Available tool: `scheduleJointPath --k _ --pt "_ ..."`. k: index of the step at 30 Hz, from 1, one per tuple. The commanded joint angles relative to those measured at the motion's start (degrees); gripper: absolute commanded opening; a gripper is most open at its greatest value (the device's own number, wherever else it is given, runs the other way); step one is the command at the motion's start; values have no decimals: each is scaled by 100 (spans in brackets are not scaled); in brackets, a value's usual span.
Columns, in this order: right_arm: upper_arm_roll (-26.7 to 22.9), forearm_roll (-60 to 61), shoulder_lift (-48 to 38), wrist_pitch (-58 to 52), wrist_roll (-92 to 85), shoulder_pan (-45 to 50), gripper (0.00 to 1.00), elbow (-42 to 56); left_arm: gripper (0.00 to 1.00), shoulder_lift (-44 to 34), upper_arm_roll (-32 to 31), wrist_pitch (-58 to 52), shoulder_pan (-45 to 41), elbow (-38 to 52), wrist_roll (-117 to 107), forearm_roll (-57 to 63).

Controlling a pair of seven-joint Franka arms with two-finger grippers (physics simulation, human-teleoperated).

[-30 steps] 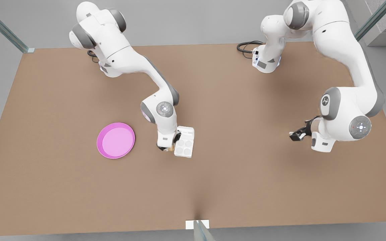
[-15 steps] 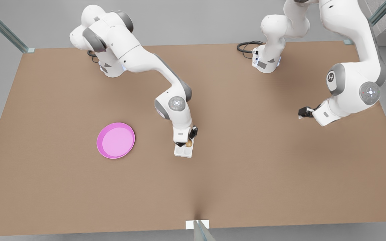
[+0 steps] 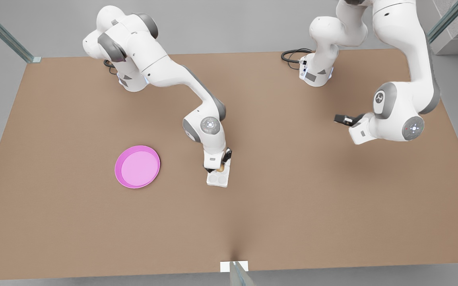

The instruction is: Pack egg into the box and close the box lid

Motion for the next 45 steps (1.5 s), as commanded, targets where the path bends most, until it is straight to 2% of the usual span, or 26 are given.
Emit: scheduleJointPath --k 1,2,3,7,10,12,17,21,24,27,28,30,31,32,33,34,36,40,42,44,45 --pt "-3 2 0 0 0 -1 100 0 100 -18 15 391 14 -308 109 -37" --pt "-3 2 0 0 0 -10 100 0 100 -255 33 1332 -13 -951 136 -28" --pt "5 2 0 0 -9 -10 100 0 100 -370 68 1500 -13 -1109 136 -28" --pt "5 2 -35 -281 18 -10 100 0 100 -791 68 1368 -162 -1329 118 -10" --pt "5 2 -44 -387 26 -19 100 0 100 -1082 68 1913 -452 -1909 74 -54" --pt "14 -6 -62 -466 35 -54 100 0 100 -1301 68 1659 -602 -1918 -31 -54" --pt "146 -7 -229 -668 9 -335 100 -228 100 -1328 59 1816 -2482 -1795 -2633 -72" --pt "155 -7 -273 -677 18 -379 100 -299 100 -1284 68 1860 -2430 -1786 -2633 -116" --pt "251 -24 -651 -712 9 -634 100 -703 100 -1117 156 2080 -2395 -1725 -2633 -432" --pt "357 -33 -1002 -721 18 -836 100 -1072 100 -432 156 2836 -2482 -1733 -2642 -1187" --pt "401 -33 -1239 -939 61 -880 100 -1186 100 -212 156 3169 -2745 -1742 -2808 -1548" --pt "646 -33 -2090 -2167 508 -1082 100 -1432 100 -45 165 3601 -3036 -1733 -3925 -1557" --pt "709 -24 -2899 -4196 676 -1310 100 -1179 100 -219 348 3531 -3019 -1725 -3942 -1557" --pt "568 -68 -2927 -6476 800 -2039 100 315 100 -510 937 3469 -3019 -1628 -4092 -1548" --pt "550 -94 -2936 -6758 932 -3225 100 967 100 -651 1395 3215 -3019 -1470 -4039 -1469" --pt "559 -129 -2927 -7136 870 -4219 100 1318 100 -651 1404 3214 -3045 -1347 -4109 -1180" --pt "586 221 -2945 -7137 870 -5151 100 1389 100 -677 1404 3214 -3063 -1294 -4522 -415" --pt "559 213 -2901 -7084 791 -5345 100 1424 100 -642 1378 3381 -4178 -1285 -7502 -406" --pt "568 160 -2892 -7084 791 -5319 100 1459 100 -554 1378 3355 -4600 -1294 -7801 -423" --pt "568 160 -2892 -7084 800 -5327 100 1450 100 -546 1378 3355 -5803 -1127 -8363 -450" --pt "568 160 -2892 -7084 791 -5336 100 1450 100 -291 1378 3355 -6525 -627 -8302 -441"
